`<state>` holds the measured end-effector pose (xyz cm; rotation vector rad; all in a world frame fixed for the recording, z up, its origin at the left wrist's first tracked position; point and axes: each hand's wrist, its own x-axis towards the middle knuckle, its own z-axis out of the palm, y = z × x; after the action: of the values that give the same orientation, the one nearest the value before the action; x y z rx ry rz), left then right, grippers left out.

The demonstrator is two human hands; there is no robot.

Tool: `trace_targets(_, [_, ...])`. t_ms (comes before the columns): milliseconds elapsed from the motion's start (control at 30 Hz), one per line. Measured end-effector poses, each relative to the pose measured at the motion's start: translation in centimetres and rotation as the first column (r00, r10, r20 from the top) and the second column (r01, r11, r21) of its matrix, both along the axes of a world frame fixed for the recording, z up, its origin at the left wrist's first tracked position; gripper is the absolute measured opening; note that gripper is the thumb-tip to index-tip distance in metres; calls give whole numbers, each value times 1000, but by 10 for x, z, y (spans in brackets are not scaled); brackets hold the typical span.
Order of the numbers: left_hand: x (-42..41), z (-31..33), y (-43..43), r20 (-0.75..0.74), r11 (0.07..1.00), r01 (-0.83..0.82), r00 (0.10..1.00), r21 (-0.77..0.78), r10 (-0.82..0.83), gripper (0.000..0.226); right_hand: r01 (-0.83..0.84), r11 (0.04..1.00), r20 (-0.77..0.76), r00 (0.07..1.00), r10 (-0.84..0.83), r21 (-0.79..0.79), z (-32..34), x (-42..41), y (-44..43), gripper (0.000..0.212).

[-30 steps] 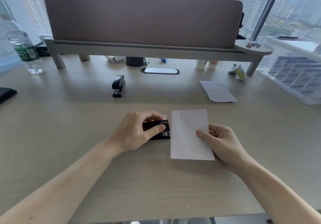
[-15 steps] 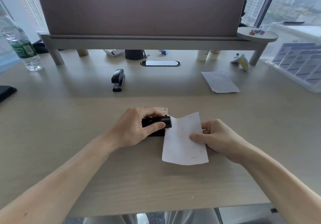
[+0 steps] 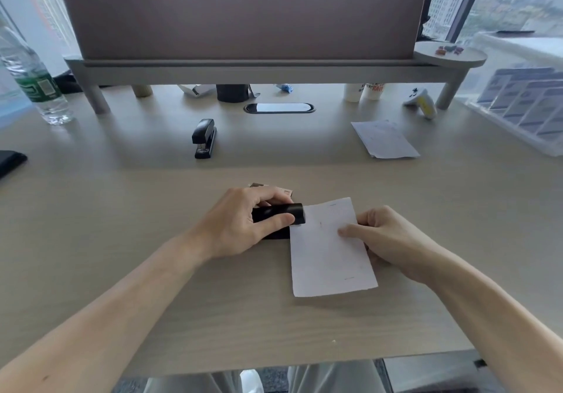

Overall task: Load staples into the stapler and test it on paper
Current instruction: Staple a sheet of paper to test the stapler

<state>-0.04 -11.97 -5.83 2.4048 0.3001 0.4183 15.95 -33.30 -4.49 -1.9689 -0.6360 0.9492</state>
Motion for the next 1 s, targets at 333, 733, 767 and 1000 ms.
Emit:
trace_targets(333, [9,18,7,-149,992,-126,982,-31,120,39,19,1000,37,999,-19,-7,-2,0,0,23])
trace_targets(733, [12,19,8,-46,994,-110,993,19,111,30,25,1000,41,999,-24,-18,-5,3,3,23])
trace_targets(767, [12,19,4,-23,995,-85,996,46,86,25,23,1000,42,999,-22,-17,-5,2,4,23])
trace_targets(1000, [75,16,-12,-5,951,-263,963,164,268,36,17,1000,41,999,-16,-19,-4,0,5,23])
